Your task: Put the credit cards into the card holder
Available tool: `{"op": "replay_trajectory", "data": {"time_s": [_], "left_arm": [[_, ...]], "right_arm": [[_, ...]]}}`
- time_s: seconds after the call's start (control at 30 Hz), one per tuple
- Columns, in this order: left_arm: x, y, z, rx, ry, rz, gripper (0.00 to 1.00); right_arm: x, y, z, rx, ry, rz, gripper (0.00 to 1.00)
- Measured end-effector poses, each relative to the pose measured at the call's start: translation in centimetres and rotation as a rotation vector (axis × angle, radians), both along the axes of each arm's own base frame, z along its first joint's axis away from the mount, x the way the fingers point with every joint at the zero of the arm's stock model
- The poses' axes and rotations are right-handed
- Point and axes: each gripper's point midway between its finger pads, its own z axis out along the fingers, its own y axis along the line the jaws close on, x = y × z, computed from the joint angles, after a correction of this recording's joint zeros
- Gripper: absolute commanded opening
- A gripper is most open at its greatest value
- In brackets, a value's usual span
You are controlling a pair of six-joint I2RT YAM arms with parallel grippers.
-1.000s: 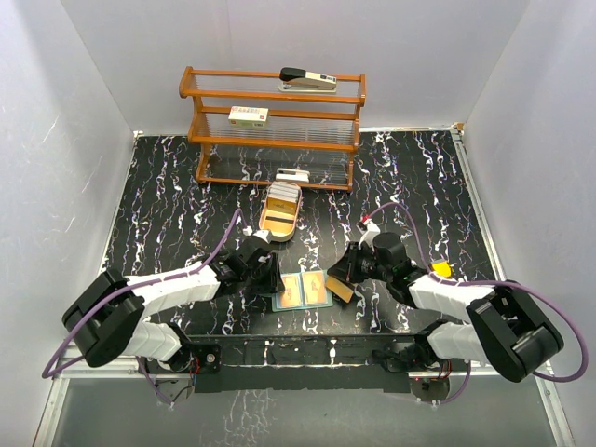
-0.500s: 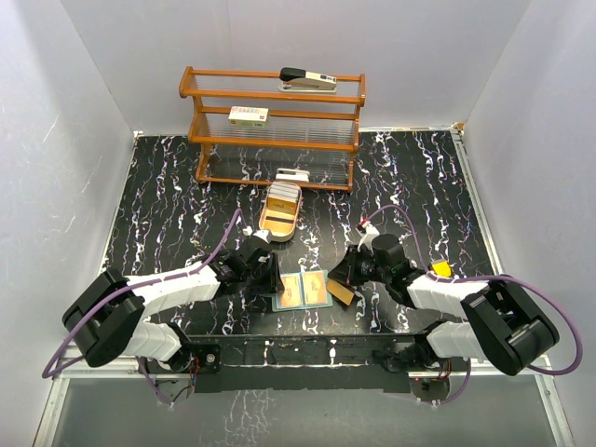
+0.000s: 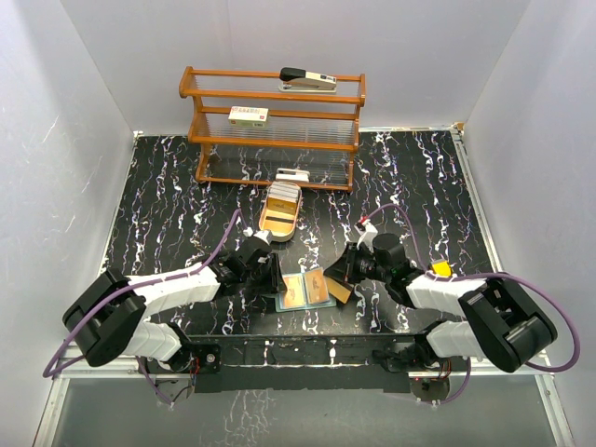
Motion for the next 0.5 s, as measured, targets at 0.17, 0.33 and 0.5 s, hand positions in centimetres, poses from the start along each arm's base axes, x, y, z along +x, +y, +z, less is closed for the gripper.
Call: {"op": "replay_trajectory", "data": {"time_s": [0.17, 0.33, 0.5], "left_arm": [[-0.1, -0.4, 0.0, -0.026, 0.007, -0.002, 0.32], [-0.2, -0.8, 0.1, -0.046, 0.017, -0.004, 0.32], [-0.3, -0.8, 0.1, -0.051, 0.023, -0.001, 0.33]], "right_arm": [[0.0, 0.4, 0.5, 0.035, 0.006, 0.003, 0.00], [-0.2, 0.9, 1.3, 0.083, 0.019, 0.010, 0.00], [-0.9, 1.9, 1.8, 0.115, 0.033, 0.032, 0.00]]}}
